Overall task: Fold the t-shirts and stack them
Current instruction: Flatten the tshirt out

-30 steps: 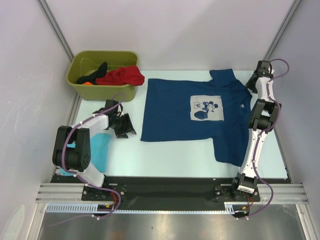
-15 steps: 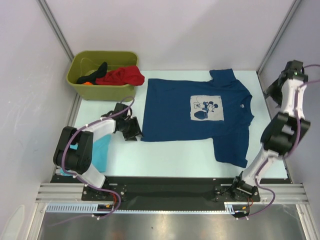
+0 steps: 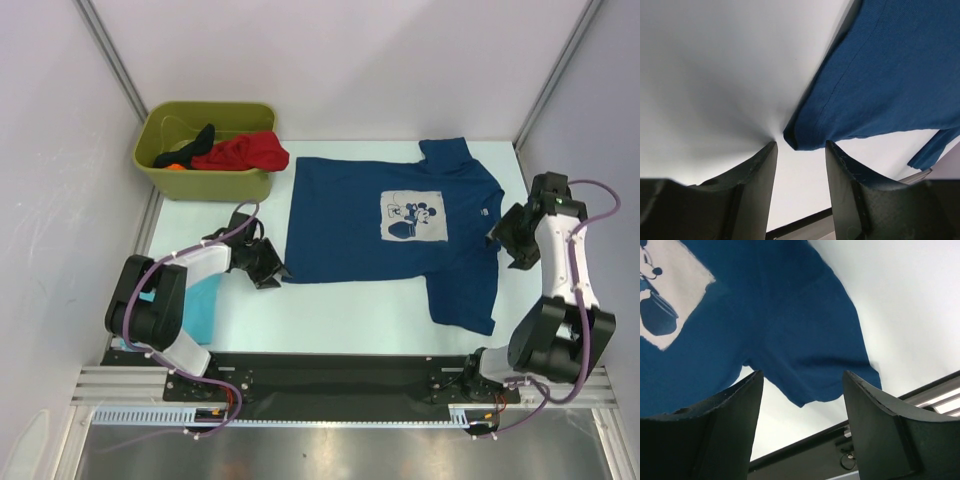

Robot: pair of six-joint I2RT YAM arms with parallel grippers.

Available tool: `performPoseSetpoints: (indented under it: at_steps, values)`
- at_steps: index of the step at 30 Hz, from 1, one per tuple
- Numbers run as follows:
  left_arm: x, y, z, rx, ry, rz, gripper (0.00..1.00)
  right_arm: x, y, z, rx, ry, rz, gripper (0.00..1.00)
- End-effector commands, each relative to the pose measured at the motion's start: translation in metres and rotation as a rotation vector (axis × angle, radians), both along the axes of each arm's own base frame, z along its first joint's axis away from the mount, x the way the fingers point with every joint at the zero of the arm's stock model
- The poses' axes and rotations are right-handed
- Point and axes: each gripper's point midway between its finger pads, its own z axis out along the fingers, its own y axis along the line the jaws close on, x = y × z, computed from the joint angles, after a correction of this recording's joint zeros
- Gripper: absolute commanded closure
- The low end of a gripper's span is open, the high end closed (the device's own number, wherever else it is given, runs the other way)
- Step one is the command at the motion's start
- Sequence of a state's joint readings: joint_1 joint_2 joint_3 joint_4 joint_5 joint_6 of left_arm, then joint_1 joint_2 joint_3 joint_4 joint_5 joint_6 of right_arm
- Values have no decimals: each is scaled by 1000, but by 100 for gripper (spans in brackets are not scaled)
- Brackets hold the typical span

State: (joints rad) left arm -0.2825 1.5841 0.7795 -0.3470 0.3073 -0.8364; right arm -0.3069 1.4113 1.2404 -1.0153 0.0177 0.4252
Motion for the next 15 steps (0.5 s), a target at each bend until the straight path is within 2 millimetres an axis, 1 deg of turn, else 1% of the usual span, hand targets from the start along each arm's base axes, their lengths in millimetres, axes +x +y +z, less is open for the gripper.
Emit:
performPoseSetpoints:
  at_steps: [1, 3, 4, 6, 7, 10, 11, 12, 13, 15]
  values:
    - [-16, 15, -28, 95, 90, 59, 51, -21, 9, 18, -5, -42, 3, 31]
    - [-17, 15, -30, 94, 97, 72, 56, -27, 16, 17, 18, -46, 8, 31]
    - [-17, 15, -31, 94, 98, 77, 58, -34, 18, 11, 21, -25, 3, 31]
    - [-17, 18, -34, 109, 106, 87, 61, -40, 20, 9, 24, -13, -11, 32]
    - [-17, 19, -35, 114, 107, 89, 62, -47, 16, 5, 6, 16, -25, 31]
    - [-13, 19, -36, 124, 99, 86, 66, -59, 16, -6, 22, 62, -42, 30]
    - [-10, 20, -36, 129, 89, 83, 72, -67, 19, -18, 45, 97, -48, 29]
    - [-5, 21, -35, 138, 75, 82, 76, -71, 18, -23, 54, 113, -60, 29]
    - [-3, 22, -35, 149, 71, 78, 78, -75, 23, -30, 91, 135, -60, 29]
    - [5, 23, -32, 163, 35, 56, 85, -87, 24, -42, 110, 190, -67, 29]
